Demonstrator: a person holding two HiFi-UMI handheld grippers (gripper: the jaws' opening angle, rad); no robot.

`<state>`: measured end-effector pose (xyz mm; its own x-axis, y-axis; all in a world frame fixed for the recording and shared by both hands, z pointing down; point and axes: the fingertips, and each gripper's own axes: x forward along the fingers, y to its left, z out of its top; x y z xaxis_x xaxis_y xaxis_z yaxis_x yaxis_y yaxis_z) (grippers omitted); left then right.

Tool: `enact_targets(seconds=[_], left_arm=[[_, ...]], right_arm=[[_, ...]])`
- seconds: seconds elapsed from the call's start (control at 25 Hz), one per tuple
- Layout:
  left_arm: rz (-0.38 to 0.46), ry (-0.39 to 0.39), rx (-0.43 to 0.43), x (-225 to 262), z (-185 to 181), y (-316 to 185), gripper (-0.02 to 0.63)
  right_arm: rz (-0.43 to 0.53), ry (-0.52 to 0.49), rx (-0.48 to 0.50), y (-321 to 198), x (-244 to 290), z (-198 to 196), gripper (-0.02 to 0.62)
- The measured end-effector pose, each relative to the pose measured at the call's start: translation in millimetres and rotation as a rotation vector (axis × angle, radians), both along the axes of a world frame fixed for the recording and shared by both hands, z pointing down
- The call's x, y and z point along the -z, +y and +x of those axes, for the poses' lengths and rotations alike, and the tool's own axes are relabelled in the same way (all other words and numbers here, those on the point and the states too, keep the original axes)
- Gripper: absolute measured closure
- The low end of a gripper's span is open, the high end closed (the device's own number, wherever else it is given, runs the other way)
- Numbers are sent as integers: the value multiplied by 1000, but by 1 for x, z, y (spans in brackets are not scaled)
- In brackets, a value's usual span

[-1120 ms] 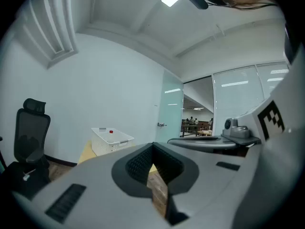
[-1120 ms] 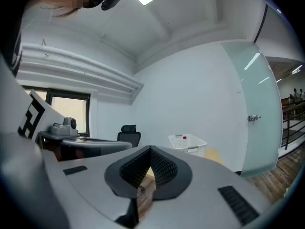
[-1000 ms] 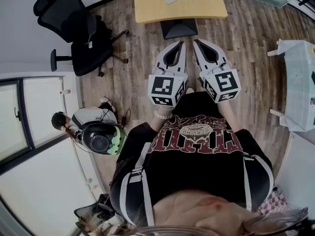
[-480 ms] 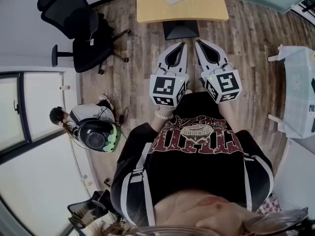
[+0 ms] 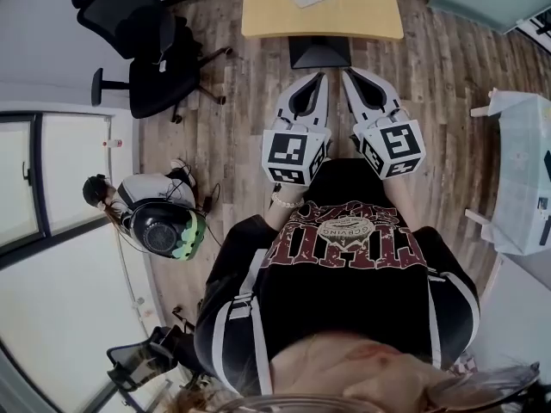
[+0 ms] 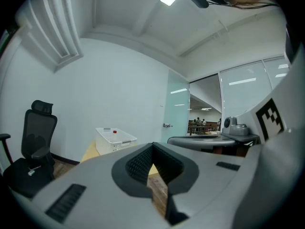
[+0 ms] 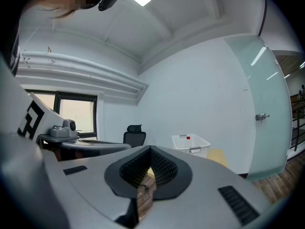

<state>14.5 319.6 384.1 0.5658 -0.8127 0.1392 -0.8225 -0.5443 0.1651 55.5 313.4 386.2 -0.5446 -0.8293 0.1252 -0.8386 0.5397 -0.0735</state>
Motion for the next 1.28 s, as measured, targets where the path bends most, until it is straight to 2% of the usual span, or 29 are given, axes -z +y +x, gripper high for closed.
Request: enact_targets(seconds=[0.32,0.72,1.28], left_arm=[[8,6,-5,2,0,-25,560],[0,6,-29,0,-4,-78,560],[-7,17,-103,0,-18,-156,560]], right_arm=[[4,-9,-3,-22,2,0,577],[1,-7,-25,-75,1,-4,577],[-8,2,-88,-150,1,-22,577]])
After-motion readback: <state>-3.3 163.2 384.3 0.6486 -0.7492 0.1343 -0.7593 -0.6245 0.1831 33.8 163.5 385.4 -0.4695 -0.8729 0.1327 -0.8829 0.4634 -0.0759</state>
